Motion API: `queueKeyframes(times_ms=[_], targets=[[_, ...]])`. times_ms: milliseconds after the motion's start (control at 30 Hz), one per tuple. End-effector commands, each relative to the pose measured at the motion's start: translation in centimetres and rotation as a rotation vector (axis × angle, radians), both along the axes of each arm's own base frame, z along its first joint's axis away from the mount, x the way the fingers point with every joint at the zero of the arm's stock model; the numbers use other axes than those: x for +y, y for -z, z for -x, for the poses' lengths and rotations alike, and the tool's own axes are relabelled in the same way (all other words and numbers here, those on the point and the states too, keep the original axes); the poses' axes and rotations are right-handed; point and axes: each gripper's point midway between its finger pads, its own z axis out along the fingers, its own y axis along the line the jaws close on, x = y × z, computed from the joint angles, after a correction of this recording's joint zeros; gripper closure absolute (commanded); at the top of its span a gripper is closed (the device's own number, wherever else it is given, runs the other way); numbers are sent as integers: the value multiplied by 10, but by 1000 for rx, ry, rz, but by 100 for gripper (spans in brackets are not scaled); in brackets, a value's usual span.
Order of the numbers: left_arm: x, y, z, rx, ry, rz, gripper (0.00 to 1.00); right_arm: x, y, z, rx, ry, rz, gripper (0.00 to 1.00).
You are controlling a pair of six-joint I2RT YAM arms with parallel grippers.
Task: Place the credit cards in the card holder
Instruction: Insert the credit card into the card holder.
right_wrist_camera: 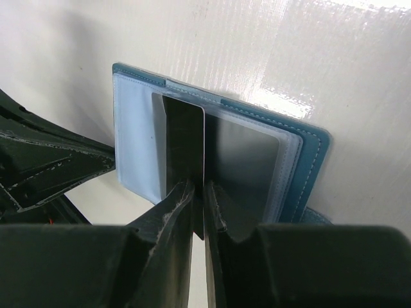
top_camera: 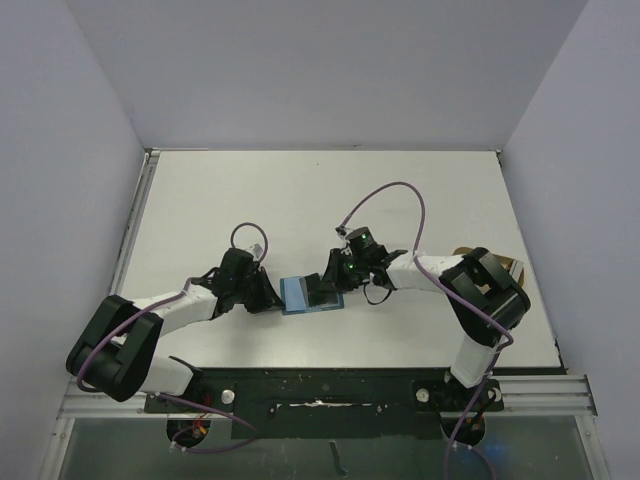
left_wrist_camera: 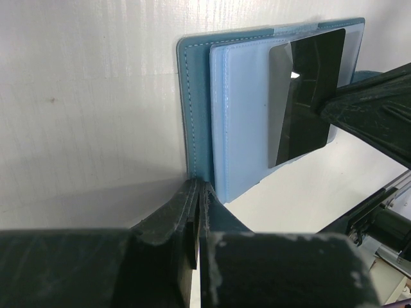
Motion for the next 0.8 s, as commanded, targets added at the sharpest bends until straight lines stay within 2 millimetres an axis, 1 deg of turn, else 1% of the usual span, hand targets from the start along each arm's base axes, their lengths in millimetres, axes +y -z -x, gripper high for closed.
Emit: queueKeyframes(times_ms=[0, 167, 267, 367, 500, 767], targets=[[-5, -5, 2, -5, 15, 41, 100, -4, 19, 12, 32, 15, 60, 87], [-5, -5, 3, -4, 17, 42, 100, 2, 15, 14, 22, 7, 66, 80], [-6, -6, 2, -7, 17, 46, 100, 3, 13, 12, 15, 12, 81, 77], [-6, -6, 2, -9, 16, 50, 100, 8, 11, 13, 8, 1, 85, 75], [-7, -6, 2, -8, 17, 55, 100, 14, 12, 15, 1, -18, 115, 73], [-8, -8, 1, -11, 18, 61, 100, 23, 12, 18, -3, -38, 120, 71]])
